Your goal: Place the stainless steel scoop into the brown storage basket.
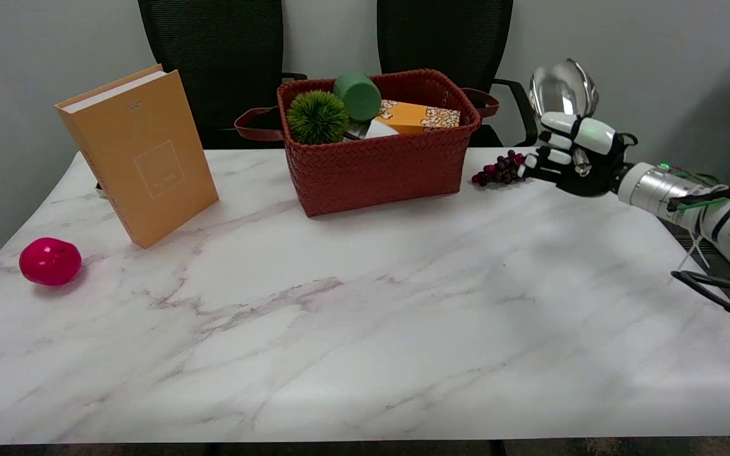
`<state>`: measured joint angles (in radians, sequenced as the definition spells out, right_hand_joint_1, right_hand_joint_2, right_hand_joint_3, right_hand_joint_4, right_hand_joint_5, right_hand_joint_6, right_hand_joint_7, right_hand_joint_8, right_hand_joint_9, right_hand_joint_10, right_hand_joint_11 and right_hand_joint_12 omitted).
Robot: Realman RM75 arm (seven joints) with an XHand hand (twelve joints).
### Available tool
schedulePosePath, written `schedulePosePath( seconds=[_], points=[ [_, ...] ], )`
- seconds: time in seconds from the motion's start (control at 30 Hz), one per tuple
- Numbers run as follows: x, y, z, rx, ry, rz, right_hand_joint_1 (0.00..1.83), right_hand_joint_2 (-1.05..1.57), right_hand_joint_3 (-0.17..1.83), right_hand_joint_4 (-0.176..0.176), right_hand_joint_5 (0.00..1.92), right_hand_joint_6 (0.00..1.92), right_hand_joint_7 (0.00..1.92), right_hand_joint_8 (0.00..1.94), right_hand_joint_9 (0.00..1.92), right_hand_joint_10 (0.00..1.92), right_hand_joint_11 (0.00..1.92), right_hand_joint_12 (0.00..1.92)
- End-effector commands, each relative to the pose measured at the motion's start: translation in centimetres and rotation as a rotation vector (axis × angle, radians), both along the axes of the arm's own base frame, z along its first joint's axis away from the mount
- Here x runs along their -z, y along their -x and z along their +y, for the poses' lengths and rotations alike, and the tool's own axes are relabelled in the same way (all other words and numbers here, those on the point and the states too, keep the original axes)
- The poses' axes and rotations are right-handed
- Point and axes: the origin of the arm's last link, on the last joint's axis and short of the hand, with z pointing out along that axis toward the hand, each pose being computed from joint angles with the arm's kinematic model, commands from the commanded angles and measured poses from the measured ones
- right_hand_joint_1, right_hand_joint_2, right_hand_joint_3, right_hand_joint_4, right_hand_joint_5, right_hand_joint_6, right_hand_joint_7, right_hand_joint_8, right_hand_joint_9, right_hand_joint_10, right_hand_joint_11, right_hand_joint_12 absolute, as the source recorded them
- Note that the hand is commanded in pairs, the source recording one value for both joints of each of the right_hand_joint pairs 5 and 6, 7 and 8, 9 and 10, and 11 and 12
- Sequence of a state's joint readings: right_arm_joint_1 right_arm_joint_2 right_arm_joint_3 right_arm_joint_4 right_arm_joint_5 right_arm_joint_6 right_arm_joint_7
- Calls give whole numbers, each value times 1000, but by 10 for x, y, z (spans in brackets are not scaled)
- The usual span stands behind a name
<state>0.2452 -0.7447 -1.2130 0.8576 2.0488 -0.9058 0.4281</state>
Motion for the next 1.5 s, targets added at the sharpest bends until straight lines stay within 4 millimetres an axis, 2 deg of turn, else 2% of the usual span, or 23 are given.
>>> schedulePosePath(
  seconds=[0.03,0.27,0.73,1.0,1.3,1.5],
  points=[
    [48,-73,-56,-196,-63,241,835,1571,210,0,1781,1781,1721,1721,1219,1219,1087,1087],
    [83,-88,-83,-234,-130,238,836,1557,227,0,1751,1751,1712,1712,1210,1210,1068,1068],
    [126,-139,-128,-361,-156,302,930,1369,250,0,1663,1663,1693,1693,1189,1189,1061,1061],
    [155,-146,-163,-337,-177,311,953,1314,243,0,1623,1623,1680,1680,1184,1184,1060,1060],
    [181,-137,-202,-292,-123,339,974,1264,240,0,1608,1608,1661,1661,1172,1172,1056,1056],
    [180,-124,-218,-249,-22,372,991,1201,250,0,1562,1562,1650,1650,1170,1170,1055,1055]
  ],
)
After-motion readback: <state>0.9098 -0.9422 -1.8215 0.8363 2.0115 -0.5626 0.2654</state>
